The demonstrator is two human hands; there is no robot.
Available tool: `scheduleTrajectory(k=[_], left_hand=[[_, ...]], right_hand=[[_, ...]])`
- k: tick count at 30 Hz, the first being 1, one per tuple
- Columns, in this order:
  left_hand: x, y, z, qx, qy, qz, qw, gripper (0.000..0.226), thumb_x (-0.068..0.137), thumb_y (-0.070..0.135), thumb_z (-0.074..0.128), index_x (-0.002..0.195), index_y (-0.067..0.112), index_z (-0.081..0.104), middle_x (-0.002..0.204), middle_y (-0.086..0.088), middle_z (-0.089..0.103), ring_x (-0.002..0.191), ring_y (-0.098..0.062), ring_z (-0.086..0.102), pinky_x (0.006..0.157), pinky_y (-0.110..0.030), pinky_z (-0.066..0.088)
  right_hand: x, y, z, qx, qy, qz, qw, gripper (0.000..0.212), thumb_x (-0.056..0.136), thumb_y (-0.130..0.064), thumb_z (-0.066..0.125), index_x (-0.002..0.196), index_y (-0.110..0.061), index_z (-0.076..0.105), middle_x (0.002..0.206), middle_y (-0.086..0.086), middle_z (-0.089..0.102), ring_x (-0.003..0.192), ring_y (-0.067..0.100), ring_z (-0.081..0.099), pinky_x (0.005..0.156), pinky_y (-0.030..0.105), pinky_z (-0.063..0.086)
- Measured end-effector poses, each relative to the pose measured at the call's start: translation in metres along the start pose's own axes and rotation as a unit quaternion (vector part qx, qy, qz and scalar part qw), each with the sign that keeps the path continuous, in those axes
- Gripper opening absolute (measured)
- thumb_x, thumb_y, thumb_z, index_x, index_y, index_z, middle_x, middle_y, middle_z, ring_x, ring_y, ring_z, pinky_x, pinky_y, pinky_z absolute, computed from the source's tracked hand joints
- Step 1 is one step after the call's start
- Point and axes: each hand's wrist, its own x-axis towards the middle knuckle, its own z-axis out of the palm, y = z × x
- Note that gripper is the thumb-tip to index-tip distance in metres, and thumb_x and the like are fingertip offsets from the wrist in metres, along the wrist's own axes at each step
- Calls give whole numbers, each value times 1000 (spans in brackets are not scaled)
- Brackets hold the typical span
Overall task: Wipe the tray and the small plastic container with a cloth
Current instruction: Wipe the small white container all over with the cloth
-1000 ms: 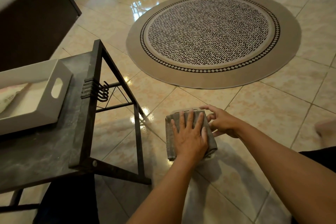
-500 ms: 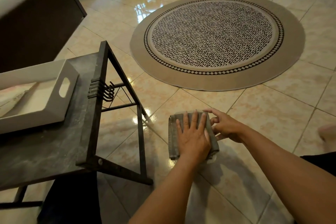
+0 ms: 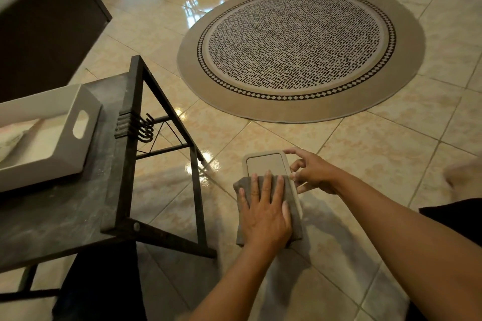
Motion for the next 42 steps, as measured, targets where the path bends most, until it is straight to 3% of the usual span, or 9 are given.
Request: scheduleTrajectory(k=[8,13,19,30,34,35,37,39,42], left_hand=[[16,14,5,3,2,12,1000,62,98,46,11,152,34,-16,162,2,-23,145,-26,-32,114,-53,-23],[42,16,-4,12,-3,11,1000,60,103,43,15,154,32,-13,163,1,-22,146,-27,-30,113,-53,-23],[66,-1,-15,7,2,-11,1000,61,102,45,15,155,32,-11,164,2,-20,146,-24,-28,116,-55,-19],[68,2,-16,5,4,-22,1000,62,101,45,17,156,34,-9,162,3,-22,147,-25,-27,116,-58,-16],[54,-4,-32,-102,57,-40,992,72,99,54,28,156,32,-11,161,2,-26,148,-24,-26,116,-53,-18],[51,-12,-36,-156,72,-106,979,81,97,60,34,156,30,-12,163,-1,-23,149,-27,-21,118,-52,-12],[47,-34,-45,-329,25,-266,906,98,89,67,51,157,21,-1,164,-15,11,148,-39,20,116,-55,27],[40,-49,-54,-433,-52,-306,846,79,84,61,64,138,8,42,127,-16,60,108,-31,65,88,-49,58],[32,-54,-64,-376,-34,-263,888,31,88,43,69,96,14,60,93,-7,68,82,-20,69,79,-44,61]], right_hand=[[-2,3,-7,14,-41,11,999,86,82,25,48,150,-26,36,110,18,57,88,26,67,70,41,63],[-4,1,-8,22,-54,8,998,82,84,24,49,146,-28,38,107,10,62,83,19,69,61,31,60],[-2,4,-6,27,-42,5,999,84,82,25,48,146,-29,39,104,19,56,85,27,66,72,44,63],[-1,7,-4,27,-39,-2,999,83,83,22,50,148,-29,37,97,15,56,84,25,65,70,41,63],[-1,8,-7,20,-33,2,999,85,81,23,51,147,-28,38,101,17,57,85,27,66,71,44,64],[-1,7,-9,18,-33,4,999,85,81,24,52,147,-28,38,102,17,57,85,27,67,71,44,64],[-1,6,-11,12,-30,8,999,86,81,25,52,147,-28,38,103,16,58,85,27,67,70,43,64],[-1,4,-10,8,-24,11,1000,85,81,25,51,147,-28,39,104,17,58,85,27,68,67,42,63],[-3,1,-6,-6,-10,11,1000,85,80,23,53,147,-27,40,103,19,59,86,29,67,67,40,63]])
